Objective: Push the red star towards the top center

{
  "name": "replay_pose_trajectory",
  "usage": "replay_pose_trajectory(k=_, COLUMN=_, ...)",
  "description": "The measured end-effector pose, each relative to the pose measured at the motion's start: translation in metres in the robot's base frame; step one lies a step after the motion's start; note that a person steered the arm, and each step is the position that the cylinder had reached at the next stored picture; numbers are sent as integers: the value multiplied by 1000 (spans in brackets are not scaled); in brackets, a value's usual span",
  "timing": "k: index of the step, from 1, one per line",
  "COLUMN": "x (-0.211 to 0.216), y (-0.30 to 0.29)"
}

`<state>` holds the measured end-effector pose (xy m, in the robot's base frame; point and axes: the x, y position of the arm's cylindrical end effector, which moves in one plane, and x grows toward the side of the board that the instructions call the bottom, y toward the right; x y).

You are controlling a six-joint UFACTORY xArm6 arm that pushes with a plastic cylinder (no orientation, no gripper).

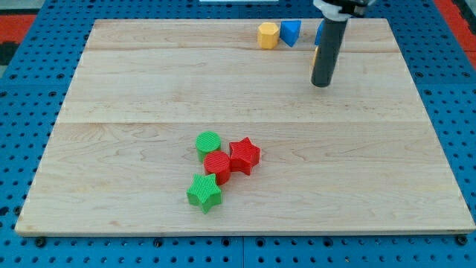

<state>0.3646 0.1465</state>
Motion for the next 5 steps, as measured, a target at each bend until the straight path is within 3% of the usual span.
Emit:
replay_pose_trajectory(k=1, x=-23, y=34)
replay_pose_trajectory(k=3, x=-60, y=-25)
replay_pose_trajectory(k=4, x=28, y=-4)
replay_pose_trajectory(k=5, x=148, y=-8)
